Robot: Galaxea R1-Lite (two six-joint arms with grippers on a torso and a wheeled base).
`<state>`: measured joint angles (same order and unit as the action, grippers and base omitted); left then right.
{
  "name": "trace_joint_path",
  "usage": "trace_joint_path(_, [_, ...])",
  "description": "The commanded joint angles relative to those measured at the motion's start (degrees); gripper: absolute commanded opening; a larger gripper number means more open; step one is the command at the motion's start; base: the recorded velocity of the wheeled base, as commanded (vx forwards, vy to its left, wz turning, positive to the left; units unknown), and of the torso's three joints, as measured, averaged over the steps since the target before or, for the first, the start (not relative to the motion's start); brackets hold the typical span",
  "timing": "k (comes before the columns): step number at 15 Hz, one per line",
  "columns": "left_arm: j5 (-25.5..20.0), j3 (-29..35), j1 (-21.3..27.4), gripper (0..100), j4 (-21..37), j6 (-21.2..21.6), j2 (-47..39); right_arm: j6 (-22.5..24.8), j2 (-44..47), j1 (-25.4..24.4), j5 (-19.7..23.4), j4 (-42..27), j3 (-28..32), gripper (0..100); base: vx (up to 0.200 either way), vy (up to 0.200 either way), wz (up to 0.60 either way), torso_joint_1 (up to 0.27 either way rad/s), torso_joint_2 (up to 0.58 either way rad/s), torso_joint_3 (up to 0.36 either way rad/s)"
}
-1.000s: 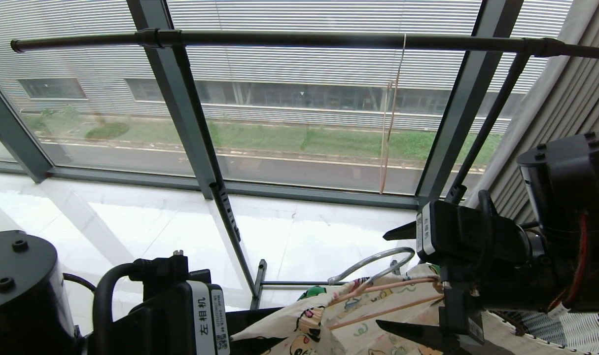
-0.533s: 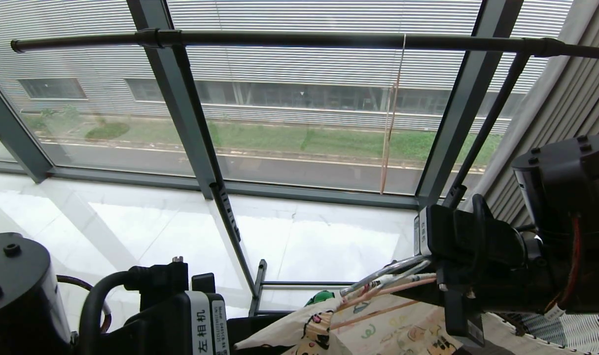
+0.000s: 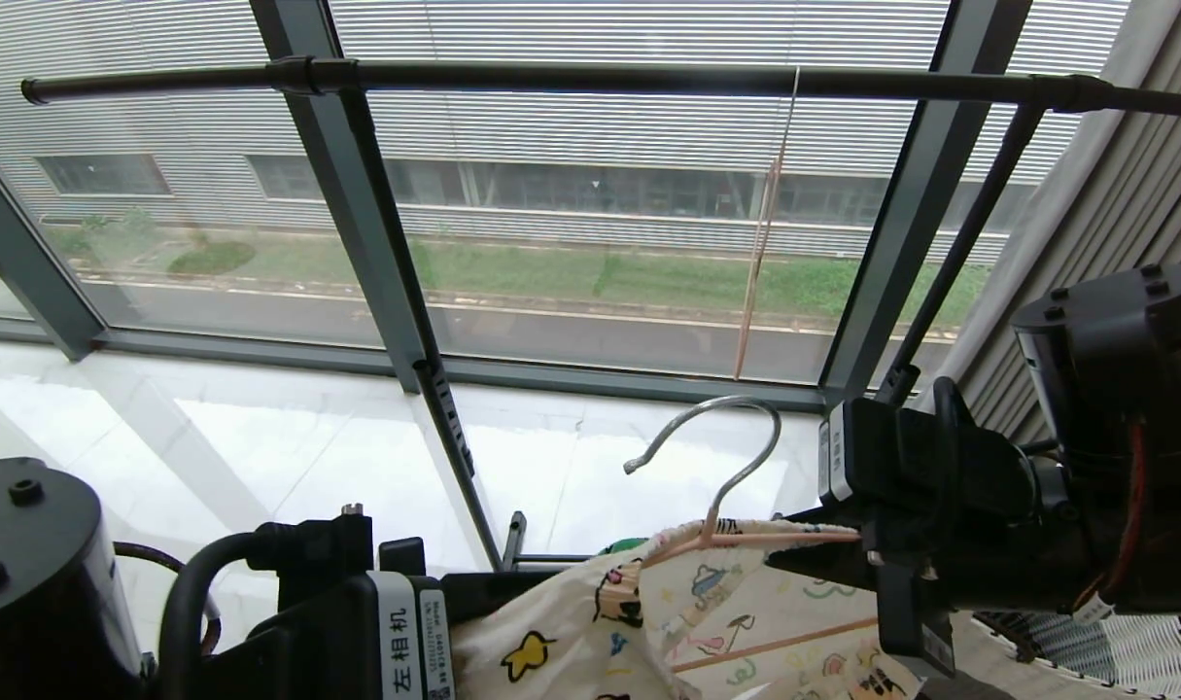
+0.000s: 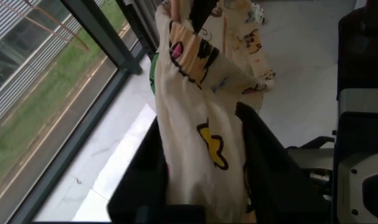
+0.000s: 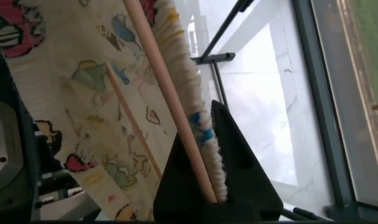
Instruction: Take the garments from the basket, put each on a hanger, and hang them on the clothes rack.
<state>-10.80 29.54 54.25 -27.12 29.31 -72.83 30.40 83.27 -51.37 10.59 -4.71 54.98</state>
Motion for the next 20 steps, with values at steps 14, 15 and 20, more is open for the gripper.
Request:
trace_joint_path(14, [8.69,4.39,-5.29,100,0.05,-16.03,-4.08,-2.98,-2.94,6.81,-2.6,5.15,0.04,0,0.0,0.0,0.0,0.0,0.0,0.0])
trace_joint_path(15, [9.75,4.83,-5.29,100,0.05,-18.58,-4.69,-3.51,-2.94,6.81,-2.6,6.55,-0.05,0,0.0,0.0,0.0,0.0,0.0,0.0])
trace_joint_path(20, [23.55,13.88,-5.29,100,0.05,-32.65,-11.64,-5.88,-2.24,6.81,-2.6,15.6,-1.81,0,0.0,0.0,0.0,0.0,0.0,0.0])
